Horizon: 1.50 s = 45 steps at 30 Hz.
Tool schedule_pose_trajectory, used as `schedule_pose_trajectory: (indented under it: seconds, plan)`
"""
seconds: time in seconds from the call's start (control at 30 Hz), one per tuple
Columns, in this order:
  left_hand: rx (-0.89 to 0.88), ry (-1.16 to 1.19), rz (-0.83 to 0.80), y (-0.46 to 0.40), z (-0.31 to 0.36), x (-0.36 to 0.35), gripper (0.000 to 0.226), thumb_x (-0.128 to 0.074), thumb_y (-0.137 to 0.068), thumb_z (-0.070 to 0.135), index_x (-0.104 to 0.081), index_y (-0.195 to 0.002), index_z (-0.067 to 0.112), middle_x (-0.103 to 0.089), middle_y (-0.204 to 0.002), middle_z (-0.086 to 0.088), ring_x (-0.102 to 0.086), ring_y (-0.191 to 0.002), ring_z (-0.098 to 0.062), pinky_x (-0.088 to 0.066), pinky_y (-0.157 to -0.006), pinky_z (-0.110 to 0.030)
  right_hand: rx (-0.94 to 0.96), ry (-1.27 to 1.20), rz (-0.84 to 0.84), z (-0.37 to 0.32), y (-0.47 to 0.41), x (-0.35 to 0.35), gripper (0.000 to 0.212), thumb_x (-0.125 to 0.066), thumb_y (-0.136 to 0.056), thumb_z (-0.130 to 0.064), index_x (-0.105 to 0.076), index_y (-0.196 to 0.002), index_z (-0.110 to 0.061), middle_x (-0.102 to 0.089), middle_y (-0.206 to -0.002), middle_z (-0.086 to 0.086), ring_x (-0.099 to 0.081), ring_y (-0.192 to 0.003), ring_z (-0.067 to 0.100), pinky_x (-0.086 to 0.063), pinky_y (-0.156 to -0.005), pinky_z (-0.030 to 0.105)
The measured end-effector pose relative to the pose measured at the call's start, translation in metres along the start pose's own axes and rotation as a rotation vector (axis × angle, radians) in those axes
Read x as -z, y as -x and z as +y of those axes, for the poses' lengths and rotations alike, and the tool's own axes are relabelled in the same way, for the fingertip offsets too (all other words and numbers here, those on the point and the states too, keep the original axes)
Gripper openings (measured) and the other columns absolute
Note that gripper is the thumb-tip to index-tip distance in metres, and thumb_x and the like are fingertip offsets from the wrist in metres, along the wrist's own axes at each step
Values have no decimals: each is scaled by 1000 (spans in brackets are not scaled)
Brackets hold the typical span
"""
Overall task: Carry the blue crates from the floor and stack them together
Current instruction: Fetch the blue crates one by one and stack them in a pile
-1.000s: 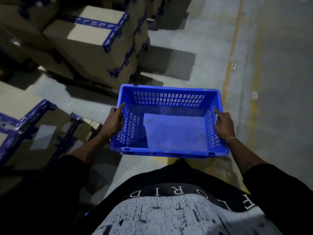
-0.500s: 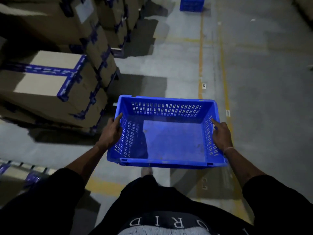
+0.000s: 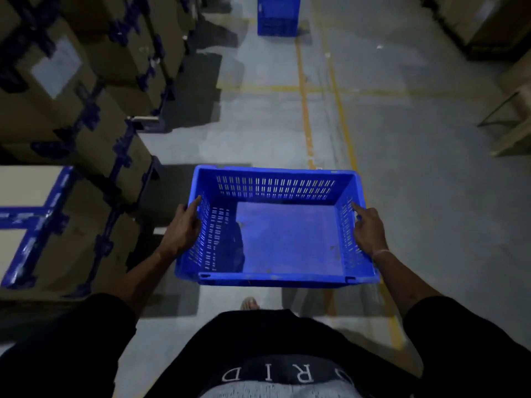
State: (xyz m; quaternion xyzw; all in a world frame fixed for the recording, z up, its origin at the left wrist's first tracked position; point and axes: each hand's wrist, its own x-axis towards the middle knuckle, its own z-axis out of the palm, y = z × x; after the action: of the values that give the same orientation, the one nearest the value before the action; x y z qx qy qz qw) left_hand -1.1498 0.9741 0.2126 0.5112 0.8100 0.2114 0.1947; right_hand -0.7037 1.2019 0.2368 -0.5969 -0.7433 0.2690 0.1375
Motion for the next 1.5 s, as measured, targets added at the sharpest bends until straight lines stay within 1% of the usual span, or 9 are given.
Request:
schedule_pose_trajectory:
  seconds: [0.1,0.23,0.4,0.53,0.7,0.83,1.17,1.37,1.5]
  plan:
    - [2,44,-4,-58,14,15,69,-51,-101,19,-20,-162,24,-46,-122,-15,-55,-94,-25,-50,-92,-48,-35,10,16,-15,-47,-3,49,-43,-98,1,-46,-145,-12,-45,-122,21,-55,-103,37,-34,-84,24]
    - [-15,66,-40,-136,25,30,68,-56,-101,19,-23,-161,19,-48,-125,-21,-58,-108,-39,-49,-97,-53,-50,-8,29,-28,-119,-8,50,-45,-96,3,-49,-143,-11,-46,-118,22,-56,-100,39,-39,-86,28]
    - [0,104,-102,-237,28,33,73,-51,-97,39,-17,-161,30,-42,-133,-13,-51,-104,-20,-46,-96,-42,-49,2,38,-38,-225,-18,49,-46,-96,3,-50,-143,-12,-46,-116,20,-56,-97,37,-39,-84,28]
    - [26,102,-101,-335,37,31,81,-45,-89,49,-17,-162,28,-43,-130,-14,-54,-104,-26,-45,-100,-46,-29,-20,43,-46,-328,-23,50,-46,-95,2,-50,-142,-13,-47,-117,19,-56,-97,36,-43,-86,32]
    - [52,87,-79,-457,55,36,72,-55,-100,22,-18,-162,26,-44,-129,-14,-58,-105,-30,-48,-101,-51,-47,-29,18,-64,-447,-9,50,-45,-96,2,-49,-143,-12,-47,-117,19,-56,-101,36,-38,-87,25]
    - [18,110,-30,-533,71,43,71,-54,-100,21,-18,-160,36,-44,-122,-7,-59,-99,-21,-48,-96,-41,-10,-6,36,-81,-530,10,50,-46,-93,5,-51,-141,-9,-47,-115,23,-56,-98,40,-40,-86,29]
    - [52,101,-3,-754,70,52,72,-56,-100,21,-20,-160,32,-45,-121,-6,-64,-97,-26,-55,-91,-45,38,28,37,-132,-757,6,48,-47,-93,4,-52,-140,-7,-49,-115,25,-57,-100,44,-44,-91,38]
    - [54,120,-26,-915,57,71,70,-55,-102,23,-18,-160,33,-43,-136,-14,-65,-101,-31,-58,-86,-50,-10,52,35,-173,-905,-16,50,-46,-94,3,-51,-142,-10,-48,-118,24,-56,-101,42,-43,-91,38]
    - [38,122,-77,-1009,60,105,71,-55,-102,24,-15,-159,38,-40,-137,-12,-61,-97,-20,-58,-86,-49,7,49,70,-210,-989,-17,49,-46,-93,5,-53,-139,-8,-50,-113,25,-57,-99,44,-43,-91,38]
